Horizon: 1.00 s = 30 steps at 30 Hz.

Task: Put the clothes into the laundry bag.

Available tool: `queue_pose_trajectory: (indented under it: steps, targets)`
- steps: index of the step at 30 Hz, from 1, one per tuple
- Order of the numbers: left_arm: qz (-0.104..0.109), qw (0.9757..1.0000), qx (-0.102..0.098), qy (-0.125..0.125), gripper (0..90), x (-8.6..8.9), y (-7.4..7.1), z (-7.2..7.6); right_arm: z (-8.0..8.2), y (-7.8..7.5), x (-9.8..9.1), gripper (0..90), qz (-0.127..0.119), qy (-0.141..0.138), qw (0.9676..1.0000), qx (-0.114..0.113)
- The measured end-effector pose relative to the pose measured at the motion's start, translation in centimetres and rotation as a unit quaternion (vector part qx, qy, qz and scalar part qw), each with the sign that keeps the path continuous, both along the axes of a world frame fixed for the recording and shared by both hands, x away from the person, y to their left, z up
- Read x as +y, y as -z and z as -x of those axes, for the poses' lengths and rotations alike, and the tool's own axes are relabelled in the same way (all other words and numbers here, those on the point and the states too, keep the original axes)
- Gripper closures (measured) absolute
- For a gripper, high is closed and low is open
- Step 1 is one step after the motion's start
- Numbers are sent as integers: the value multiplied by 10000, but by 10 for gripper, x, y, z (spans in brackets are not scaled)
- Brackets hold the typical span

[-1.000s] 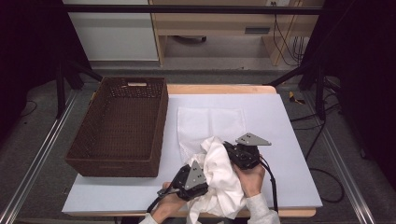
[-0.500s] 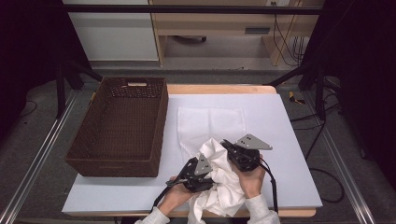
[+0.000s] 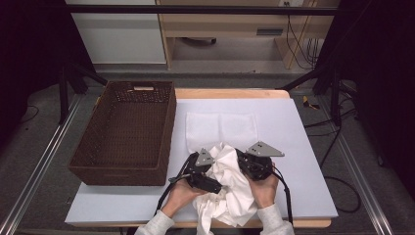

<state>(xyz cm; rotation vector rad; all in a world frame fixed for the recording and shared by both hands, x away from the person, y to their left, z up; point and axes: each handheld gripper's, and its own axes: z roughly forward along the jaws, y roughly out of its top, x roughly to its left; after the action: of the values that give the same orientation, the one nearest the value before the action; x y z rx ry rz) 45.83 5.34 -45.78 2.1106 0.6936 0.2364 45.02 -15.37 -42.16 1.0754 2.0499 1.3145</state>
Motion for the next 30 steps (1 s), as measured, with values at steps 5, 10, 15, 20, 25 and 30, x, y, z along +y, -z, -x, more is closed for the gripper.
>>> queue_pose_trajectory:
  steps: [5, 10, 15, 20, 25, 30]
  targets:
    - [-8, 9994, -341, -33, 426, 2, 1, 12, -2, 2, 0, 892, -18, 3, 10000, 43]
    - [-14, 9961, -880, 28, 598, 6, -14, 37, -3, 1, -1, 892, -108, 72, 9999, 45]
    - [480, 9892, -1273, 546, 603, 2, -39, 64, -3, -3, -3, 893, -230, 77, 9997, 46]
    - [707, 9903, -843, 848, 601, -11, -23, 47, -1, -4, -2, 893, -257, 68, 9996, 15]
    - [272, 9983, -326, 408, 601, -19, 5, 25, -1, -4, -7, 893, -324, 39, 9995, -18]
    - [2, 9988, -291, 391, 591, -26, 2, 25, 1, -8, -4, 893, -241, -2, 9996, -136]
